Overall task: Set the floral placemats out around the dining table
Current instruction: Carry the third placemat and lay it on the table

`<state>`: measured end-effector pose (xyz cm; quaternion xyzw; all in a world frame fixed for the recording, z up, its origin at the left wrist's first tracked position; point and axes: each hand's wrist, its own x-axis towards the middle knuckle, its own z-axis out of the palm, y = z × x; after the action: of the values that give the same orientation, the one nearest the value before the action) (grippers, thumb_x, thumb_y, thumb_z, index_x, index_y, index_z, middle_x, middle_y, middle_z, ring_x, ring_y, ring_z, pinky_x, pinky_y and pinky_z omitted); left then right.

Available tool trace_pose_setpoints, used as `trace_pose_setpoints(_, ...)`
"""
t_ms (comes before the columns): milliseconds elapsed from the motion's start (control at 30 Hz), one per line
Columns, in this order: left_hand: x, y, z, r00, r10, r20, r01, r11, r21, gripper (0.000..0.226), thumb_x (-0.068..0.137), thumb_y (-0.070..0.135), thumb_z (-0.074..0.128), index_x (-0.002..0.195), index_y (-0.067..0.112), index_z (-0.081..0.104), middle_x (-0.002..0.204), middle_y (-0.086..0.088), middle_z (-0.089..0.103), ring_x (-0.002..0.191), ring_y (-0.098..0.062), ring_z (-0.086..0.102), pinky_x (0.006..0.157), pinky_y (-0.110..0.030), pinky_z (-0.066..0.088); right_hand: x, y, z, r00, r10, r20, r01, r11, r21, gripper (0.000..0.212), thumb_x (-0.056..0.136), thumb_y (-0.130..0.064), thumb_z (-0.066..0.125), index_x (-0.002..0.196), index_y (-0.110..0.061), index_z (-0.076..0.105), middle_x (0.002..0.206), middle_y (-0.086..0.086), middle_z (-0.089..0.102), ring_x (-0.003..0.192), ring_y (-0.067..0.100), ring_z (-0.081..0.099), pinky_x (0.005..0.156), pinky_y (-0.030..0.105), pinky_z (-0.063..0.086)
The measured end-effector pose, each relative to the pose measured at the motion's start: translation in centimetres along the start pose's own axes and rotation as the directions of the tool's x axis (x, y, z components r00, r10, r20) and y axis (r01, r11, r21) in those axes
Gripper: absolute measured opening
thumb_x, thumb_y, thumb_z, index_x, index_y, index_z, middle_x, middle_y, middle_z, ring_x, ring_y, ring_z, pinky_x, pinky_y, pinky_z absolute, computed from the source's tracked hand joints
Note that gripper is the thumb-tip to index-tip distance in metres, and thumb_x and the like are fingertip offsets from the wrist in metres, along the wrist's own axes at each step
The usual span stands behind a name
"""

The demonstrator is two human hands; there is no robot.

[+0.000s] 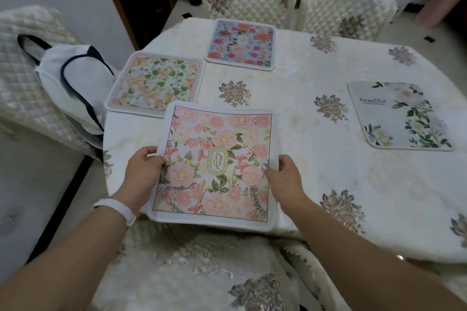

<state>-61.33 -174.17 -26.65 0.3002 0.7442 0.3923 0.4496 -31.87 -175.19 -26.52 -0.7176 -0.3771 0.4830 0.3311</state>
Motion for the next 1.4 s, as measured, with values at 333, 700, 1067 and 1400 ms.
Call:
trace_pose_setpoints(333, 2.9, -2.1, 1.2, 0.994, -0.102, 0.045, 0.098, 0.992, 0.073, 0.017, 0.09, 0.013, 0.057, 0.105, 0.019, 0.062, 0.104, -0.007, 0.07, 0.091, -0.029, 0.068, 0.083, -0.049, 0.058, 1.4, 1.5, 1.4, 0.996, 0.077, -0.034, -0.08, 0.993, -0.083, 0.015, 0.095, -0.012, 0.055, 0.107, -0.021, 0.054, 0.093, -0.001, 0.064, 0.075, 0.015, 0.065, 0.058, 0.028, 0.052)
trace_pose_setpoints(700, 4.8, -4.2, 2.9, 0.992, -0.104, 0.071, 0.088, 0.976, 0.198, 0.022, 0.093, 0.013, 0.054, 0.114, 0.017, 0.059, 0.106, -0.005, 0.067, 0.086, -0.021, 0.067, 0.066, -0.035, 0.054, 3.5, 4.7, 2.1, 0.988, 0.132, -0.074, -0.143, 0.975, -0.171, 0.028, 0.092, -0.016, 0.058, 0.12, -0.016, 0.051, 0.094, -0.002, 0.062, 0.078, 0.013, 0.06, 0.061, 0.028, 0.047)
trace_pose_setpoints(1067, 3.8, -8.0, -0.9, 0.925, 0.176, 0.338, -0.359, 0.701, 0.616, 0.06, 0.08, 0.028, 0.075, 0.132, 0.011, 0.052, 0.125, -0.006, 0.06, 0.113, -0.023, 0.056, 0.092, -0.036, 0.046, 1.0, 8.2, 0.4, 0.996, -0.014, 0.083, 0.064, 0.771, -0.634, 0.062, 0.087, -0.028, 0.064, 0.143, -0.015, 0.04, 0.138, 0.005, 0.045, 0.125, 0.022, 0.044, 0.103, 0.036, 0.039)
trace_pose_setpoints(1400, 1.3, -10.4, -3.5, 0.804, 0.116, 0.583, -0.586, 0.326, 0.742, 0.12, 0.051, 0.081, 0.056, 0.152, 0.02, 0.031, 0.161, -0.009, 0.023, 0.148, -0.028, 0.021, 0.118, -0.042, 0.022, -1.9, 9.5, 0.1, 0.943, 0.023, 0.331, 0.273, 0.51, -0.816, 0.098, 0.079, -0.056, 0.069, 0.154, -0.027, 0.014, 0.164, 0.009, 0.001, 0.15, 0.026, 0.006, 0.119, 0.042, 0.019)
